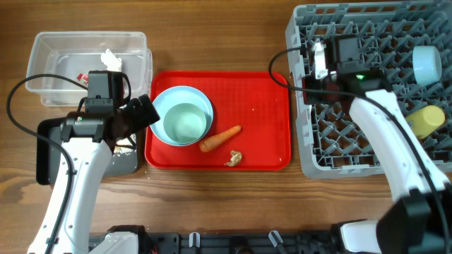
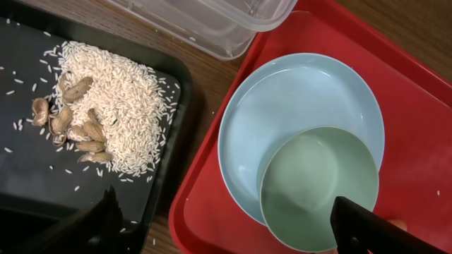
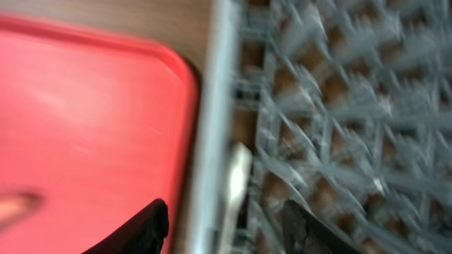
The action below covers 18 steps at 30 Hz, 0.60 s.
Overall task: Sort waste into correct bins and load items into the dishwasher rack
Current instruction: 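Grasp the white spoon with the right gripper and drop it in the rack, then reach the right gripper to the green bowl and grasp its rim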
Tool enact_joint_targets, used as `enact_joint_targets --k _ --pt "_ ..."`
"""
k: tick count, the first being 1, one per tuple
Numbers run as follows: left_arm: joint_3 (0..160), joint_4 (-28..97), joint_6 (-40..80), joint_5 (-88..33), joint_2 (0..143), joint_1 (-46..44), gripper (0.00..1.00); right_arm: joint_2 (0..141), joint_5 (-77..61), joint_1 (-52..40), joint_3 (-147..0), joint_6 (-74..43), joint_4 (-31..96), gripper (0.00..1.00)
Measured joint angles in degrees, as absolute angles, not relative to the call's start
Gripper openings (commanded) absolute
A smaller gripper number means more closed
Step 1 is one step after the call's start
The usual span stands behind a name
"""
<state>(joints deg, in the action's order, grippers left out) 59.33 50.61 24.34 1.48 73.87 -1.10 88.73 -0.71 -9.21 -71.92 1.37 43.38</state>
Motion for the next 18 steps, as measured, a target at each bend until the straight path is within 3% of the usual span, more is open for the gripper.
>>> enact_joint_targets --k 5,10,18 --pt "59.3 50.6 24.3 1.5 73.9 -1.1 0.96 85.4 -11.2 -14.5 -73.9 -0.3 37.8 0.54" --pt "59.3 52.0 24.3 1.7 73.9 -0.3 0.97 88.6 -14.8 -26.0 -73.9 -3.9 35.0 0.55" --pt "59.3 54.9 26.2 1.8 73.9 10.7 1.0 101.9 -15.6 -37.3 -73.9 -9.1 28.4 0.54"
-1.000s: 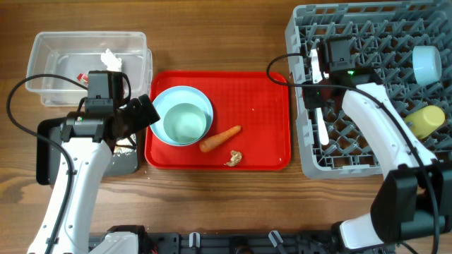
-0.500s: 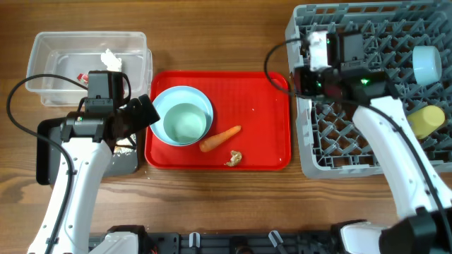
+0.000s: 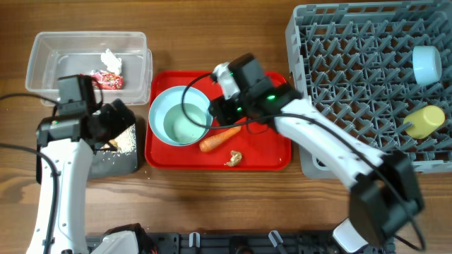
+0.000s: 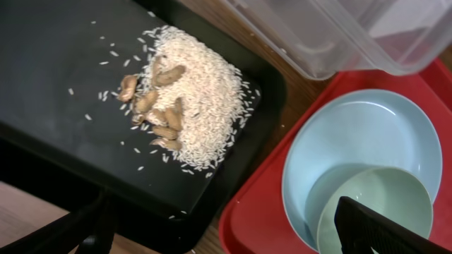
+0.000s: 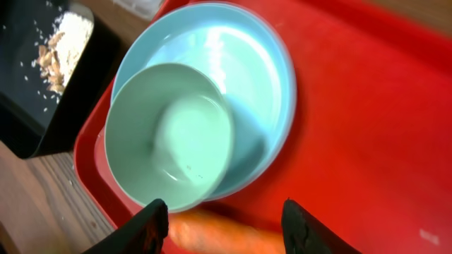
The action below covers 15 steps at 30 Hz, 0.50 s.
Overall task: Sort waste into correct bins and load items into the dishwasher rack
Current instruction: 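Reach the right gripper to the green bowl and grasp its rim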
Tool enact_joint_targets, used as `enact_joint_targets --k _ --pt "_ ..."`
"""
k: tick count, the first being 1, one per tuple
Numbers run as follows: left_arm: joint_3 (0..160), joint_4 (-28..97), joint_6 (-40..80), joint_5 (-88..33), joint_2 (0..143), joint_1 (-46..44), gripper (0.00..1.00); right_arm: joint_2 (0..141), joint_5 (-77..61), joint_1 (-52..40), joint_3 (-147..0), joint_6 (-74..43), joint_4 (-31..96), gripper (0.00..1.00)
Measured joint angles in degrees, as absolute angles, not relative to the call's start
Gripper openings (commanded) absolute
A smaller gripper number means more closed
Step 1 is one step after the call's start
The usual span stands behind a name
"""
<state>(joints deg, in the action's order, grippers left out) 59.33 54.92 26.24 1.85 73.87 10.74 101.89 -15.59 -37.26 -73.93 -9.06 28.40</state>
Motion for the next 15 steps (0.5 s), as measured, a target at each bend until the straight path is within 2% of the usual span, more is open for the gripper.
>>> enact_joint_targets --k 4,8,15 --pt "59.3 55.4 26.5 1.7 73.9 13.3 1.0 107.8 -14.8 -40.6 -73.9 -12.8 24.7 0.48" --pt "59.3 55.5 26.5 1.6 73.9 13.3 1.0 113.4 -14.2 -41.8 -73.9 -16.5 21.6 0.32" --pt "59.3 55.5 26.5 1.6 73.9 13.3 1.0 114.5 -6.9 -41.9 -73.9 -21.5 21.4 0.13"
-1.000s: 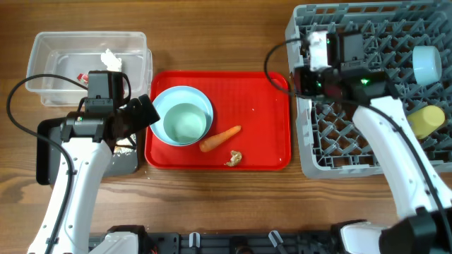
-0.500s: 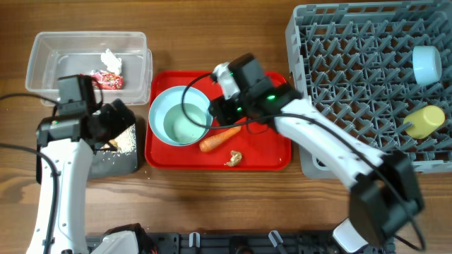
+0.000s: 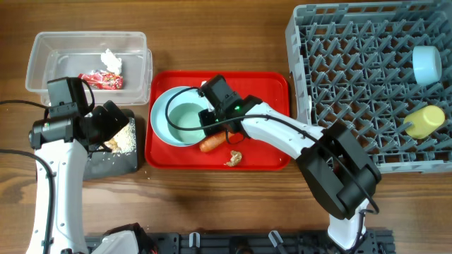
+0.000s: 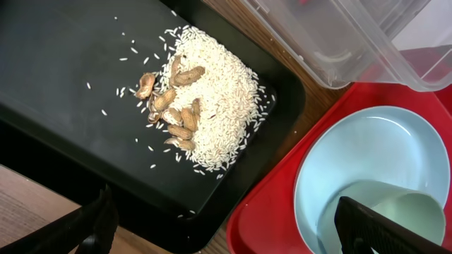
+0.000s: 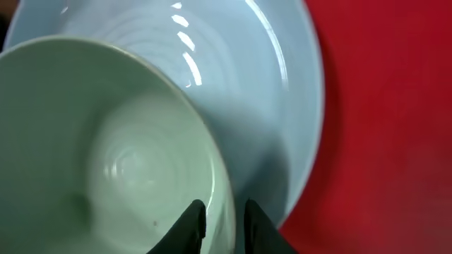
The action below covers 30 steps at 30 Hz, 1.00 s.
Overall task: Sort waste into correct bins and load items into the dishwasher rack
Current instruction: 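Reach the right gripper to the green bowl and grasp its rim, then carry the green bowl with the right gripper into the dish rack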
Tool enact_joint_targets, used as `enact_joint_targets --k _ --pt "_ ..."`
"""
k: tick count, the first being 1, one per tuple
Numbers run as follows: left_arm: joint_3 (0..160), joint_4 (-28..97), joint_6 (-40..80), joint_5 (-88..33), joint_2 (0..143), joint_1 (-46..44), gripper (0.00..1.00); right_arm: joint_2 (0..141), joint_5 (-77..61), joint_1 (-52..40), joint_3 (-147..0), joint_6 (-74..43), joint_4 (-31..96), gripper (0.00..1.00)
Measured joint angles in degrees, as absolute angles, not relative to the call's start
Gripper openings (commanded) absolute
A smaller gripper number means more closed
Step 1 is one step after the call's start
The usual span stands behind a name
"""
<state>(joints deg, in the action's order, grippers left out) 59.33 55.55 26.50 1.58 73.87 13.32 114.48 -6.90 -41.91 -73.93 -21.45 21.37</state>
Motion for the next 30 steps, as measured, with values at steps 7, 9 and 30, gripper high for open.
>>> enact_joint_targets --k 7,9,30 --pt "59.3 55.5 26.5 1.4 73.9 13.3 1.0 114.4 2.2 -41.7 -74.2 -23.7 23.2 0.04" --pt "59.3 55.5 26.5 1.4 73.9 13.3 1.0 114.3 4.2 -41.6 -74.5 -24.2 23.8 0.04" --pt "59.3 55.5 26.9 1.4 73.9 13.3 1.0 89.0 20.0 -23.1 -74.3 -15.2 35.9 0.04"
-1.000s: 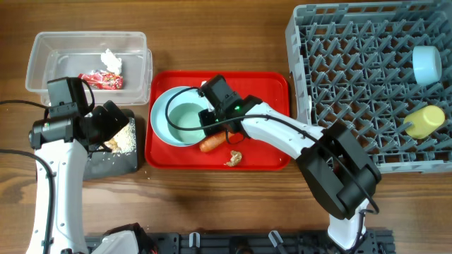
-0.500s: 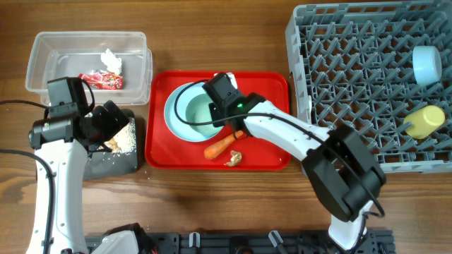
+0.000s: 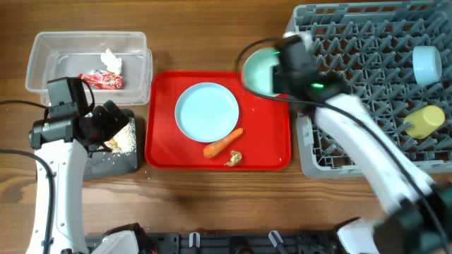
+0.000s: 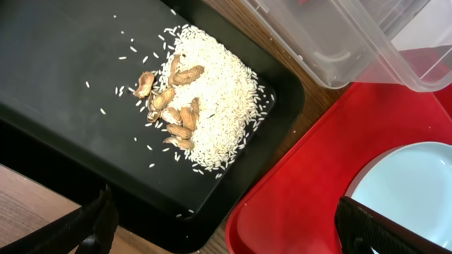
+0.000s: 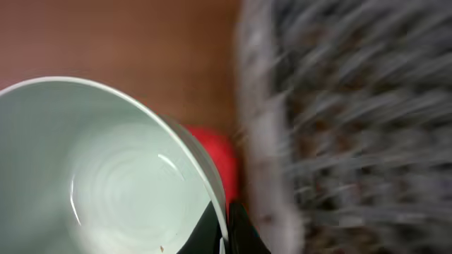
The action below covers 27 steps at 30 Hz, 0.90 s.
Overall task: Sort waste into correct bins and load items into the dishwasher rack
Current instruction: 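Carry the green bowl with the right gripper into the dish rack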
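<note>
The pale green bowl (image 3: pixel 258 70) hangs tilted over the red tray's (image 3: pixel 272 144) far right corner, right beside the grey dishwasher rack (image 3: pixel 367 99). My right gripper (image 5: pixel 227 224) is shut on the bowl's (image 5: pixel 106 176) rim. A light blue plate (image 3: pixel 207 111) lies on the tray, with a carrot (image 3: pixel 223 142) and a food scrap (image 3: pixel 234 157) in front of it. My left gripper (image 4: pixel 226 240) stands open and holds nothing, above the black bin (image 4: pixel 85 85) of rice and peanuts (image 4: pixel 201 102) and the tray's left edge (image 4: pixel 296 204).
A clear bin (image 3: pixel 88 60) with wrappers stands at the far left. In the rack sit a blue cup (image 3: pixel 426 65) and a yellow cup (image 3: pixel 424 120). The rack (image 5: pixel 353 106) looks blurred in the right wrist view.
The green bowl was inside the blue plate with my right gripper on its rim; now it is held up beside the rack. The plate sits further right on the tray. My left arm has not moved.
My right gripper was at the rack's left edge while the left hovered over the stacked bowl and plate. Then the right was open over the bowl and the left was back over the black bin. The right then closed on the rim, and now holds the bowl by the rack.
</note>
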Tool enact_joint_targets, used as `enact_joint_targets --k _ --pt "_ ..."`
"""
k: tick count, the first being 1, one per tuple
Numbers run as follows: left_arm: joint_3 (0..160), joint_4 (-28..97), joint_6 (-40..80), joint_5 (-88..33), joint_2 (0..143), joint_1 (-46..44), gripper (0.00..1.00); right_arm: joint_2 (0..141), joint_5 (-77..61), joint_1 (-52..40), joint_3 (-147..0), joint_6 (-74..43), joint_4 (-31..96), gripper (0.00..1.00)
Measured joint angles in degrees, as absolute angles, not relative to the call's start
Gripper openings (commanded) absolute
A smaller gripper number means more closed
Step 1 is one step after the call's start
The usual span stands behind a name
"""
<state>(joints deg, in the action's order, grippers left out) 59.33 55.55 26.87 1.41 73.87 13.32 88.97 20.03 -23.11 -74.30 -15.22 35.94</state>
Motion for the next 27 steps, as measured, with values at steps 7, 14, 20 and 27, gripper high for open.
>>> enact_joint_targets --k 7,14,20,27 --pt "59.3 55.5 26.9 1.4 73.9 13.3 1.0 77.4 37.8 -10.5 -74.3 4.8 26.0 0.04" --pt "59.3 55.5 26.9 1.4 73.9 13.3 1.0 80.2 51.3 -0.5 -74.3 19.6 14.4 0.04" --pt "59.3 55.5 26.9 1.4 73.9 13.3 1.0 87.2 59.2 5.6 -74.3 24.2 12.1 0.09" --pt "59.3 55.5 26.9 1.4 73.9 13.3 1.0 92.8 61.8 8.4 -73.6 24.8 9.9 0.04"
